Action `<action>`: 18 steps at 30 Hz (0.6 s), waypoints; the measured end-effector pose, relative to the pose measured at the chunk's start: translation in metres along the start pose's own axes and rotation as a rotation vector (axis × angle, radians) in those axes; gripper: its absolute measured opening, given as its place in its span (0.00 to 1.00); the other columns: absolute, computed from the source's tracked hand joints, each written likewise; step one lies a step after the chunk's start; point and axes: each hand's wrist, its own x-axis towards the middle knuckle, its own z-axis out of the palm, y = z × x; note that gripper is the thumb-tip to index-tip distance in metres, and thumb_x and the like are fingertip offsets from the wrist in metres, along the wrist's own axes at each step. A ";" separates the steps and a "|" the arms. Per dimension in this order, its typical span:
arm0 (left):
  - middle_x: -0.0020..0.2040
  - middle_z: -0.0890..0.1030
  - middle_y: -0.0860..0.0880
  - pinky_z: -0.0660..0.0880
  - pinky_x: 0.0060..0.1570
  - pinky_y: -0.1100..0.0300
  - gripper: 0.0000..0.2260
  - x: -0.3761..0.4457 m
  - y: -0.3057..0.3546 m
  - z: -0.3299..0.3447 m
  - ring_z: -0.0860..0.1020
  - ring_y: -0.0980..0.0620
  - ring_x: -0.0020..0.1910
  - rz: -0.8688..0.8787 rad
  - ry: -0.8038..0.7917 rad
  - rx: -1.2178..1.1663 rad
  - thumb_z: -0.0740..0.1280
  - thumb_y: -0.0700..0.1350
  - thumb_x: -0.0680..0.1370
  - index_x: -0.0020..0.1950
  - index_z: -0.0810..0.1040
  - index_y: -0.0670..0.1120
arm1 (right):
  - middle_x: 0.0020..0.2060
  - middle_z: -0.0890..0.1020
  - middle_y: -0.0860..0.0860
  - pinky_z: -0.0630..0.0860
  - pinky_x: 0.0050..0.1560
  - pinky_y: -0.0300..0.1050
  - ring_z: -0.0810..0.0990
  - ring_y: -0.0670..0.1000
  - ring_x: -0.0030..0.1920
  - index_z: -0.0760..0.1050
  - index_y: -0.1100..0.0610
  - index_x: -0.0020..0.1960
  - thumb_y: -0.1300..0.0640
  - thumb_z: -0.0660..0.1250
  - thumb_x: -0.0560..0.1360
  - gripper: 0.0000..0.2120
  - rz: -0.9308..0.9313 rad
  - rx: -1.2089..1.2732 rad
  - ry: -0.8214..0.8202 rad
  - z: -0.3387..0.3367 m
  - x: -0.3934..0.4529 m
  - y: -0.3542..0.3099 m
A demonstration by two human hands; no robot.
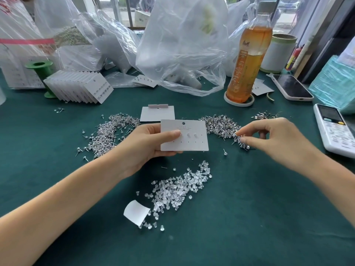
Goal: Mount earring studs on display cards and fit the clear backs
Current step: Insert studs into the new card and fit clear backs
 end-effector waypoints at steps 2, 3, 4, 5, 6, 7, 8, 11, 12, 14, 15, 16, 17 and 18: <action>0.50 0.85 0.47 0.78 0.39 0.65 0.11 0.000 0.000 -0.001 0.84 0.53 0.43 0.000 0.000 -0.002 0.69 0.45 0.70 0.51 0.82 0.45 | 0.25 0.76 0.34 0.65 0.30 0.31 0.64 0.46 0.27 0.83 0.47 0.43 0.60 0.73 0.72 0.08 -0.005 -0.011 0.008 0.000 0.001 0.000; 0.50 0.85 0.47 0.78 0.39 0.65 0.11 0.000 0.000 -0.001 0.84 0.53 0.43 0.002 -0.001 -0.001 0.69 0.45 0.70 0.51 0.82 0.45 | 0.27 0.78 0.36 0.65 0.30 0.32 0.64 0.46 0.28 0.82 0.45 0.43 0.60 0.73 0.72 0.09 -0.007 -0.010 0.016 -0.001 0.001 0.001; 0.50 0.85 0.47 0.78 0.39 0.65 0.11 0.000 0.000 -0.001 0.84 0.53 0.43 0.004 -0.003 0.001 0.69 0.45 0.69 0.51 0.82 0.45 | 0.30 0.79 0.39 0.65 0.30 0.33 0.64 0.47 0.28 0.82 0.45 0.43 0.61 0.72 0.72 0.10 -0.007 -0.005 0.022 -0.001 0.002 0.002; 0.50 0.85 0.47 0.78 0.39 0.65 0.12 0.000 0.000 -0.001 0.84 0.52 0.43 0.007 -0.005 0.003 0.69 0.45 0.69 0.51 0.82 0.46 | 0.31 0.80 0.40 0.65 0.31 0.34 0.64 0.49 0.29 0.82 0.45 0.43 0.61 0.72 0.72 0.10 -0.005 0.000 0.026 -0.001 0.002 0.003; 0.50 0.85 0.47 0.78 0.39 0.64 0.12 0.001 0.000 0.000 0.84 0.52 0.43 0.011 -0.005 0.006 0.69 0.45 0.69 0.51 0.82 0.46 | 0.32 0.80 0.41 0.66 0.32 0.37 0.65 0.50 0.30 0.82 0.45 0.43 0.61 0.72 0.72 0.10 -0.001 0.003 0.029 -0.002 0.003 0.004; 0.50 0.85 0.47 0.78 0.40 0.64 0.12 0.001 0.000 0.000 0.84 0.52 0.43 0.018 -0.002 0.011 0.69 0.45 0.68 0.51 0.82 0.45 | 0.32 0.80 0.41 0.66 0.33 0.38 0.66 0.51 0.30 0.82 0.46 0.43 0.62 0.71 0.73 0.10 0.001 0.005 0.036 -0.002 0.003 0.004; 0.50 0.85 0.47 0.79 0.40 0.64 0.12 0.001 0.000 0.000 0.84 0.52 0.44 0.027 0.004 0.019 0.69 0.45 0.68 0.51 0.82 0.45 | 0.32 0.80 0.40 0.66 0.33 0.38 0.67 0.53 0.30 0.82 0.46 0.42 0.62 0.71 0.73 0.11 -0.003 0.002 0.053 -0.002 0.003 0.005; 0.49 0.85 0.47 0.79 0.39 0.64 0.10 0.001 -0.001 -0.001 0.84 0.52 0.43 0.048 0.027 0.057 0.69 0.44 0.71 0.51 0.82 0.45 | 0.30 0.78 0.31 0.65 0.30 0.30 0.68 0.51 0.30 0.82 0.46 0.41 0.61 0.70 0.73 0.10 -0.021 -0.028 0.130 -0.004 0.004 0.004; 0.49 0.85 0.47 0.78 0.39 0.64 0.09 0.001 -0.002 -0.001 0.84 0.52 0.43 0.050 0.031 0.071 0.69 0.43 0.72 0.51 0.82 0.45 | 0.28 0.76 0.30 0.65 0.30 0.28 0.68 0.49 0.29 0.82 0.46 0.41 0.61 0.71 0.72 0.09 -0.031 -0.039 0.135 -0.005 0.004 0.003; 0.49 0.85 0.47 0.79 0.40 0.64 0.09 0.002 -0.002 -0.002 0.83 0.52 0.44 0.053 0.033 0.097 0.69 0.43 0.73 0.51 0.82 0.45 | 0.28 0.76 0.30 0.65 0.33 0.27 0.68 0.45 0.30 0.82 0.46 0.41 0.58 0.72 0.71 0.07 -0.054 -0.080 0.097 -0.003 0.001 0.001; 0.50 0.85 0.47 0.79 0.41 0.64 0.09 0.002 -0.003 -0.001 0.83 0.51 0.45 0.055 0.032 0.100 0.69 0.44 0.72 0.51 0.82 0.45 | 0.31 0.78 0.33 0.65 0.37 0.28 0.69 0.43 0.32 0.81 0.44 0.41 0.57 0.73 0.71 0.07 -0.063 -0.109 0.063 0.000 0.000 0.000; 0.50 0.85 0.47 0.79 0.41 0.63 0.09 0.002 -0.003 -0.001 0.83 0.52 0.45 0.058 0.029 0.100 0.69 0.44 0.72 0.51 0.82 0.45 | 0.35 0.79 0.37 0.65 0.42 0.31 0.70 0.42 0.36 0.81 0.44 0.42 0.56 0.73 0.71 0.07 -0.072 -0.146 0.036 0.002 -0.002 -0.001; 0.50 0.85 0.47 0.79 0.41 0.64 0.10 0.002 -0.003 -0.001 0.83 0.52 0.45 0.061 0.026 0.099 0.69 0.44 0.72 0.51 0.82 0.45 | 0.40 0.80 0.40 0.66 0.48 0.37 0.70 0.42 0.40 0.81 0.44 0.42 0.55 0.74 0.71 0.06 -0.085 -0.191 0.025 0.005 -0.003 -0.001; 0.50 0.85 0.47 0.79 0.41 0.64 0.10 0.002 -0.002 -0.001 0.83 0.52 0.46 0.063 0.025 0.099 0.69 0.44 0.71 0.51 0.82 0.45 | 0.42 0.80 0.43 0.65 0.52 0.43 0.71 0.44 0.43 0.82 0.46 0.43 0.55 0.74 0.71 0.05 -0.103 -0.241 0.032 0.008 -0.004 -0.002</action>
